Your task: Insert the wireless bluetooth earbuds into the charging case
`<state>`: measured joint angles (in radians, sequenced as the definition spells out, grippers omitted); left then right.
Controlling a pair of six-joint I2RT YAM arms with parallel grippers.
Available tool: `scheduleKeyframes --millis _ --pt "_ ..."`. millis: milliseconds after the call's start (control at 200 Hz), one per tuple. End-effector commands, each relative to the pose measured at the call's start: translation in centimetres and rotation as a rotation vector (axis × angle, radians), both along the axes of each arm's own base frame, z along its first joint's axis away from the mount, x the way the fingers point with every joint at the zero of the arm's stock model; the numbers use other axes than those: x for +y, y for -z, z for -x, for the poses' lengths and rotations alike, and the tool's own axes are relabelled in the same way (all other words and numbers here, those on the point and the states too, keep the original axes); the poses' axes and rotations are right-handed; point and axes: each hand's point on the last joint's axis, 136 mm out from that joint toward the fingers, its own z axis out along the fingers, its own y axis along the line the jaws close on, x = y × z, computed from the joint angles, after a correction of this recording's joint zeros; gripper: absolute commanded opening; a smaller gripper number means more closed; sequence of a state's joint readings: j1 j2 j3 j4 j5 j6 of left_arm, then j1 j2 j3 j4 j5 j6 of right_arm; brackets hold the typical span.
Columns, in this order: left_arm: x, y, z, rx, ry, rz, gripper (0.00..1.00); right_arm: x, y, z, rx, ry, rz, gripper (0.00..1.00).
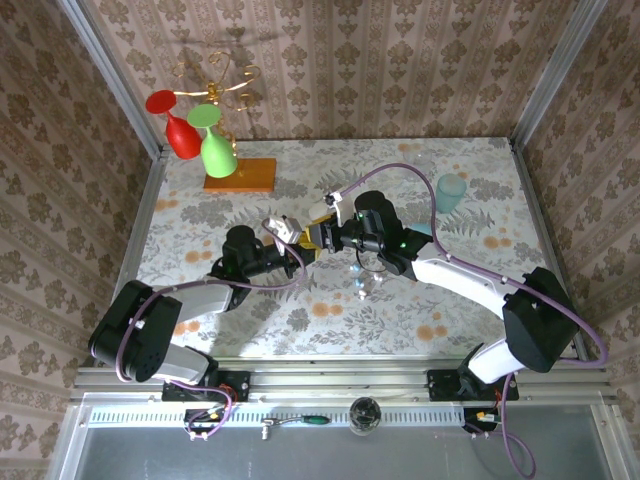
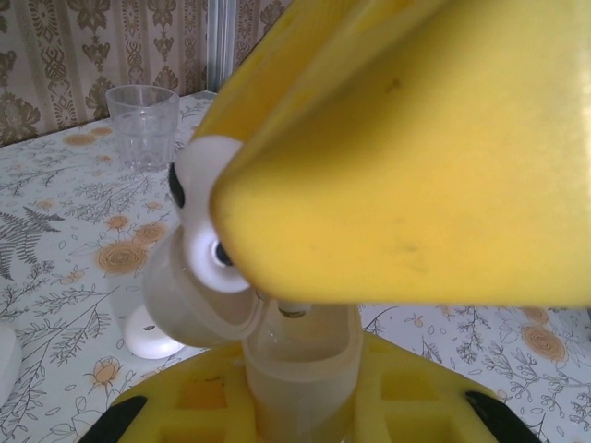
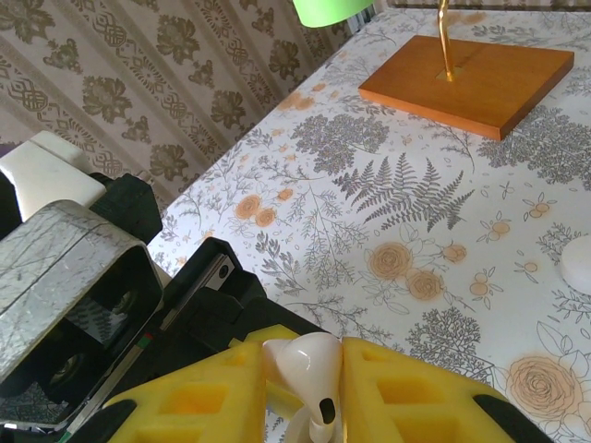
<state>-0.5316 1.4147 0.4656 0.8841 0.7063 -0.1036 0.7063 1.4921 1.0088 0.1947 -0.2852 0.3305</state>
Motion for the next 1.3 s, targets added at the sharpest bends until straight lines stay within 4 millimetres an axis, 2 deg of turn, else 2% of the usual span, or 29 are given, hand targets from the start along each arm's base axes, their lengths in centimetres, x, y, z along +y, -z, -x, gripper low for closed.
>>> scheduleKeyframes --millis 0,120,355,925,1130,1295 --pt "-0.4 -3.4 -1.1 -0.077 -0.02 0.063 0.0 0.0 0.9 0.7 -0.001 -0.014 0.034 0.26" --pt "-0.4 -3.3 -1.2 -0.074 -0.022 0.062 0.0 -0.3 0.6 0.5 -0.022 -0.001 0.056 0.26" --pt "-0.5 -3.8 -0.9 -0.081 -0.004 0.069 0.0 -0.5 1.8 -0.1 -0.029 0.015 0.131 0.26" --pt "-0.2 -3.9 -1.0 -0.084 -0.013 0.067 0.0 -0.7 2.3 -0.5 -0.017 0.047 0.155 0.34" --pt "-0.1 -3.7 -1.0 -0.081 -0.02 0.062 0.0 -0.8 1.9 -0.5 -0.019 0.053 0.149 0.34" --pt "0.0 -3.2 -1.2 -0.083 -0.026 0.047 0.0 -0.7 0.5 -0.3 -0.027 0.047 0.12 0.38"
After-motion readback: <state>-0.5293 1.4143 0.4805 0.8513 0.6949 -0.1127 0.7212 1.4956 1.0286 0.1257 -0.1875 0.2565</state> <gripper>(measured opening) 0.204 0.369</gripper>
